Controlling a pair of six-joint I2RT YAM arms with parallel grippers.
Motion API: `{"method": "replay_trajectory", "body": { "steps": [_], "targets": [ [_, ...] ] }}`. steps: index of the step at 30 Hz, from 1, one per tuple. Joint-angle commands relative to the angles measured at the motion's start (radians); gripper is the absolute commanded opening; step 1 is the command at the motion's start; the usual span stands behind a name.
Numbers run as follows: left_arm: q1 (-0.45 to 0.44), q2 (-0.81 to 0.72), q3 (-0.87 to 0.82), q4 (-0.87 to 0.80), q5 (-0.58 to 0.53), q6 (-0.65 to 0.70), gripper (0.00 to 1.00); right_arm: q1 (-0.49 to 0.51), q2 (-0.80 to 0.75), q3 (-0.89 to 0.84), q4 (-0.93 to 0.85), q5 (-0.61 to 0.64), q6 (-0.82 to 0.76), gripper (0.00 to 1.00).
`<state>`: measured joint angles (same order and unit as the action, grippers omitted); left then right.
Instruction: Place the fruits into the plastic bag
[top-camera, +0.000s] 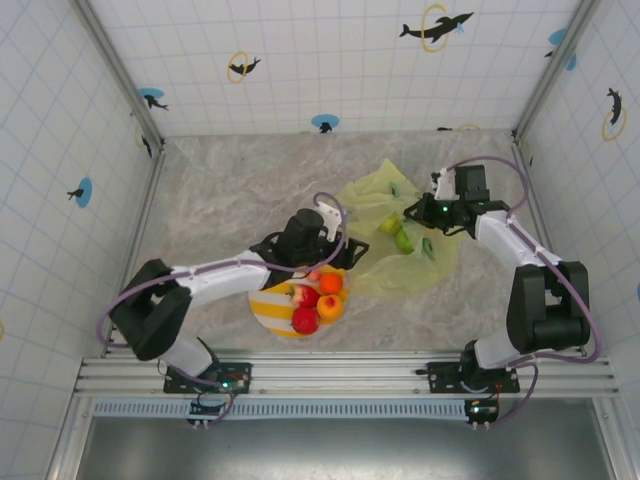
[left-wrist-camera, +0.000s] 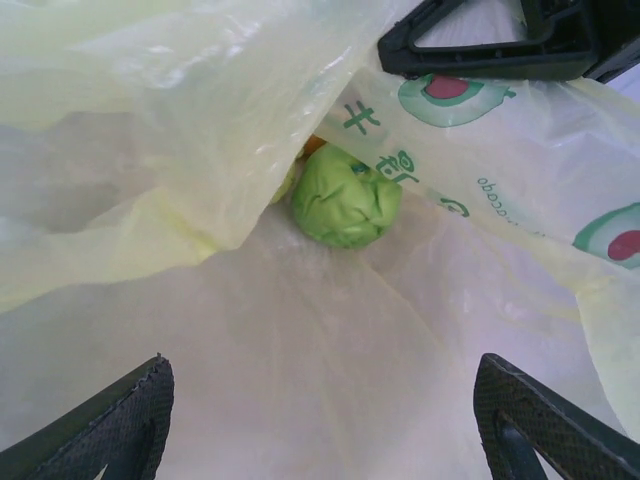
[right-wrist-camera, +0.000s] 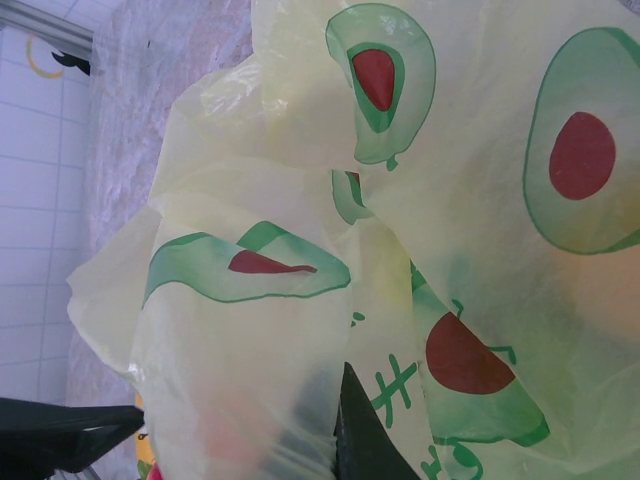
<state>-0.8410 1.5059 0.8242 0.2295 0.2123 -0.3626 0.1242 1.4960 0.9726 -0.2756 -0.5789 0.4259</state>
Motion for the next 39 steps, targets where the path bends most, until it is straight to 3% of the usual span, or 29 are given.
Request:
{"method": "replay_trajectory", "body": {
  "steps": [1, 8, 13, 16, 30, 39],
  "targets": [
    [0.015, -0.115, -0.057, -0.122, -0.068, 0.007, 0.79, -0.003, -0.016, 0.012, -0.008, 0.004, -0.016, 0.05],
    [0.086, -0.311, -0.151, -0.406, -0.251, -0.116, 0.79, -0.004, -0.010, 0.010, 0.003, 0.001, -0.014, 0.05],
    [0.106, -0.247, -0.117, -0.513, -0.162, -0.129, 0.81, -0.003, 0.008, 0.014, 0.024, -0.005, -0.004, 0.05],
    [0.106, -0.180, -0.091, -0.503, -0.125, -0.128, 0.76, -0.002, 0.009, 0.020, 0.024, -0.009, -0.001, 0.05],
    [0.104, -0.070, -0.059, -0.451, -0.162, -0.091, 0.37, -0.009, -0.009, 0.000, 0.013, -0.001, -0.011, 0.05],
    [0.105, -0.073, -0.068, -0.447, -0.237, -0.077, 0.05, -0.010, -0.009, -0.007, 0.013, -0.001, -0.012, 0.05]
  ]
}}
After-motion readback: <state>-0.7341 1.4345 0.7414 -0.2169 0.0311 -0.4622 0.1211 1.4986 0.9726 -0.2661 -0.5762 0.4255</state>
